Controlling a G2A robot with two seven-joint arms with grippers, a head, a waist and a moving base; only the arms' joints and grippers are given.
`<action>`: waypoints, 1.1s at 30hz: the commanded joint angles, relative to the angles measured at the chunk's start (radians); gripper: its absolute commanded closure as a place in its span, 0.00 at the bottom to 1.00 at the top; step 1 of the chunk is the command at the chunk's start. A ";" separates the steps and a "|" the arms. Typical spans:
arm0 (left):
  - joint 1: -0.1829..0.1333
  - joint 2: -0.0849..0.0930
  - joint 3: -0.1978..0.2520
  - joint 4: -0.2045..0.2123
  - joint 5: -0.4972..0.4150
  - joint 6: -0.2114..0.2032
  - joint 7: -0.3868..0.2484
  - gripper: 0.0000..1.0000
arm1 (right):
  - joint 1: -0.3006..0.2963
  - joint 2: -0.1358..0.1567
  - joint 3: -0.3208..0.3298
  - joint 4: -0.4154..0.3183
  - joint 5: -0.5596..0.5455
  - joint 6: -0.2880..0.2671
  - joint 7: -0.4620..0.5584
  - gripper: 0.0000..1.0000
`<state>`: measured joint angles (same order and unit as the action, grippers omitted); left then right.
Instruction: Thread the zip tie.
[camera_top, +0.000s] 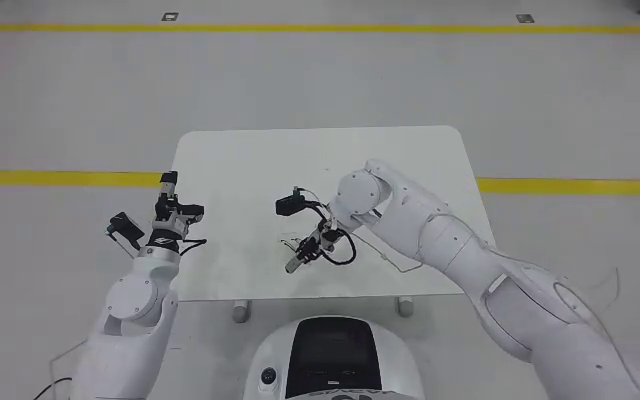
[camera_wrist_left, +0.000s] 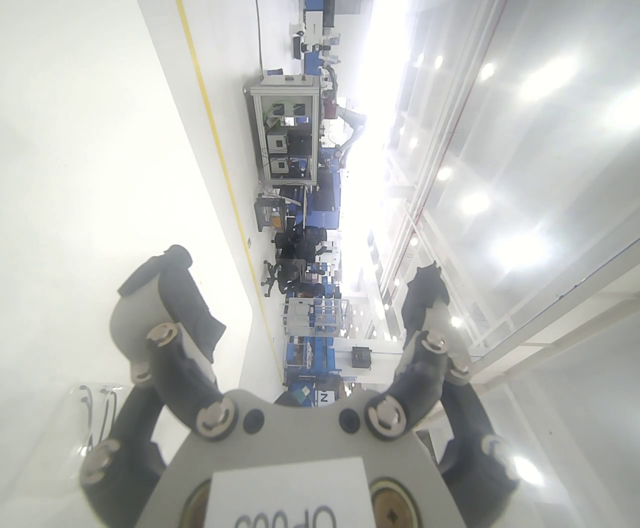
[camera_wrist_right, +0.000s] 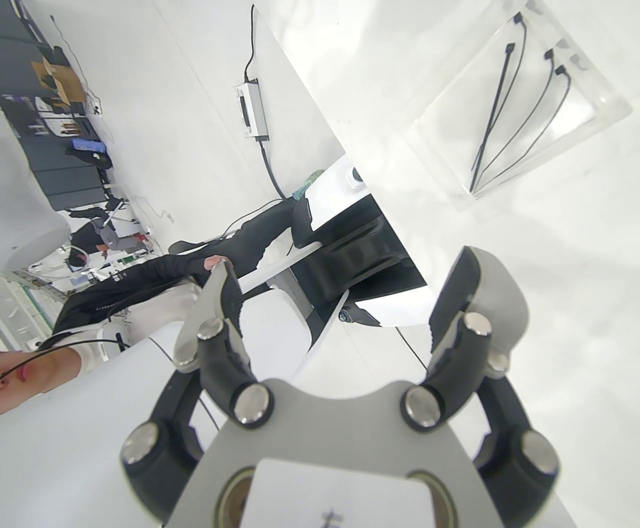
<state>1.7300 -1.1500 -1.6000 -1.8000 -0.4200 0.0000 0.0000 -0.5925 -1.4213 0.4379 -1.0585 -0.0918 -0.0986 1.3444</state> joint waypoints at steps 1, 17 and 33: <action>0.000 0.000 0.000 0.000 0.000 0.000 0.000 0.00 | 0.000 0.001 0.001 -0.002 -0.001 0.000 0.000 0.00; 0.000 0.000 0.000 0.000 0.000 0.000 0.000 0.00 | 0.043 -0.027 -0.066 -0.070 -0.219 0.133 -0.054 0.00; 0.000 0.000 0.000 0.000 0.000 0.000 0.000 0.00 | 0.091 -0.137 -0.156 0.063 -0.288 0.146 -0.088 0.00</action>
<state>1.7300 -1.1500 -1.6000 -1.8000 -0.4200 0.0000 0.0000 -0.5010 -1.5583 0.2815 -0.9951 -0.3792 0.0471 1.2567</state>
